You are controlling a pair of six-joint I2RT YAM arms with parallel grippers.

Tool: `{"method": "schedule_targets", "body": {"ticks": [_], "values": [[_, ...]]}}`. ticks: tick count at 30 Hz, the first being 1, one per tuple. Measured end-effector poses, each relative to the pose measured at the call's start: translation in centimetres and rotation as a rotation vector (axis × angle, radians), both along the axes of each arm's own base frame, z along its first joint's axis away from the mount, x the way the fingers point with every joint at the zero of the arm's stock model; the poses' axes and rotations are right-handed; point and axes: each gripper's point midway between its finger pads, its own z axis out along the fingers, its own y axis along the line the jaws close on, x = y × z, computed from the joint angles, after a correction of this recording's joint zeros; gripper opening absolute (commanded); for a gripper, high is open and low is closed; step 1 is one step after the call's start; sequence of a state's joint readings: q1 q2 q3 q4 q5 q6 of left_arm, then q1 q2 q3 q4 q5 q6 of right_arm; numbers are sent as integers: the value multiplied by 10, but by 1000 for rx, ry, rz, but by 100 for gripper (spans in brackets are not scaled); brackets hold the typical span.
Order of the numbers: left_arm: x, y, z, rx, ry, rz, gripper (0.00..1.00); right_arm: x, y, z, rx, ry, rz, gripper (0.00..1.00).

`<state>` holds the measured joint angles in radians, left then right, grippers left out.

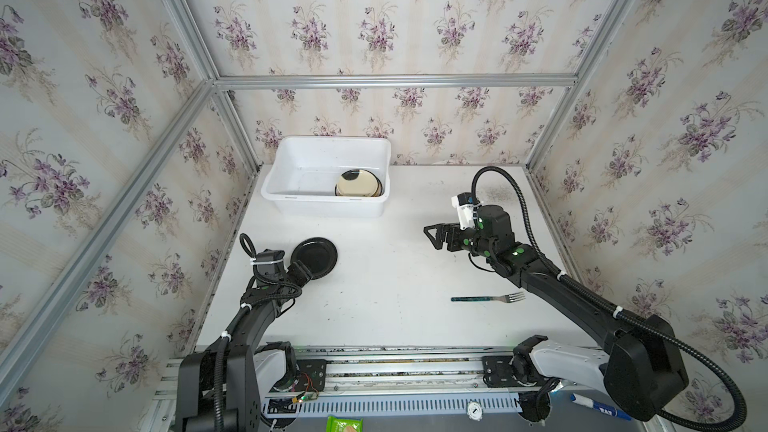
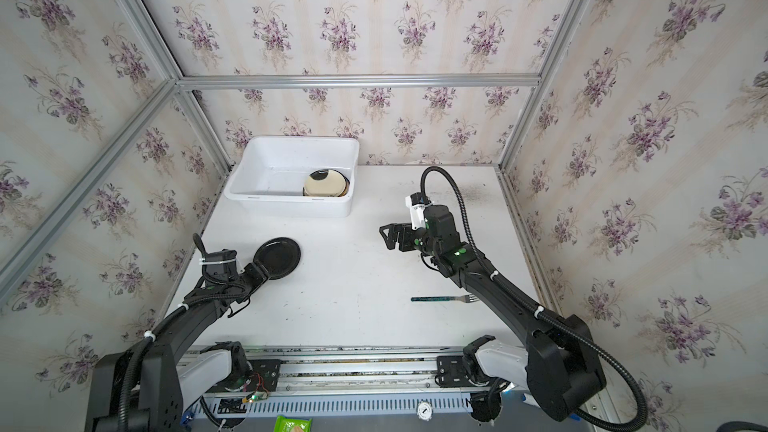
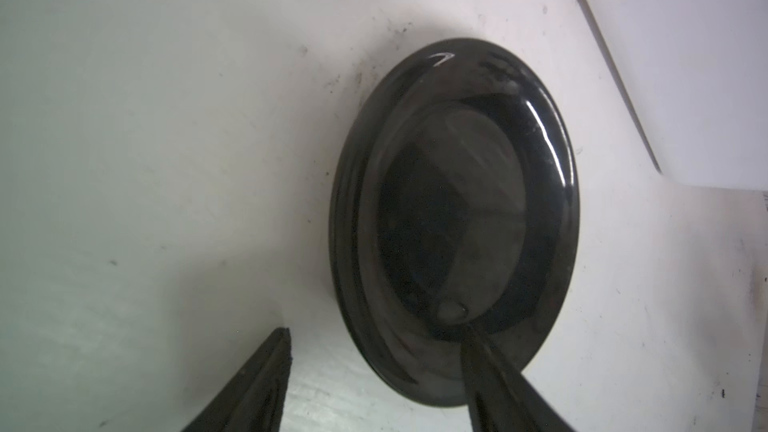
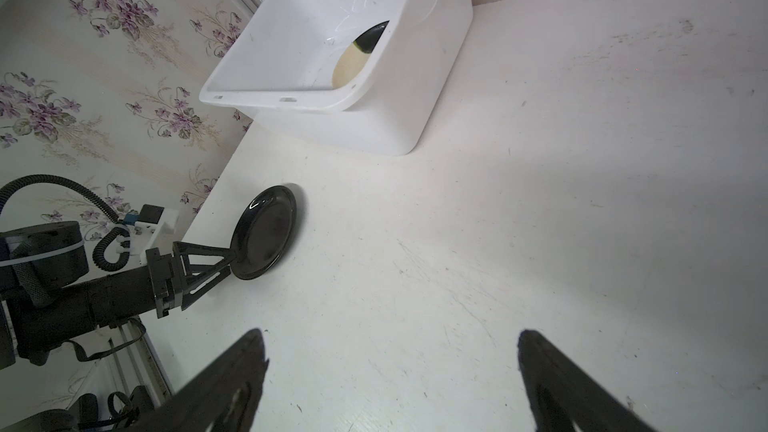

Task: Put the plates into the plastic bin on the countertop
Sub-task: 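Pinch the black plate rim with the left gripper and tilt it upright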

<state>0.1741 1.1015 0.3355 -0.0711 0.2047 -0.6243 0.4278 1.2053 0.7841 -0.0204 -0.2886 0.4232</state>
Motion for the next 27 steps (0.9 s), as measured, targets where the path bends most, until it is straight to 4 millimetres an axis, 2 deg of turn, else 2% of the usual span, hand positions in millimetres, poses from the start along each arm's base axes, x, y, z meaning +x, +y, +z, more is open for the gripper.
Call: {"method": "schedule_targets", "body": {"ticks": [1, 3, 7, 10, 11, 14, 16, 21, 27], "values": [[2, 0, 0, -7, -10, 4, 56, 0, 0, -1, -1, 3, 0, 97], [6, -1, -2, -24, -24, 1, 43, 1, 0, -4, 0, 15, -4, 97], [11, -3, -8, -54, -33, -7, 27, 2, 1, -8, 6, 37, -14, 97], [17, -3, -12, -82, -41, -16, 5, 4, 2, -11, 8, 50, -15, 97], [19, -3, -13, -94, -42, -7, 1, 4, 2, -13, 7, 55, -14, 97], [28, -9, -6, -133, -90, -42, 0, 4, 5, -18, 17, 80, -11, 97], [23, -12, -11, -155, -72, -44, 0, 6, 8, -19, 25, 85, -4, 97], [23, -17, -9, -174, -85, -66, 0, 13, 20, -18, 77, 108, 22, 96], [18, -22, -5, -185, -104, -88, 0, 17, 32, -26, 133, 163, 42, 96]]}}
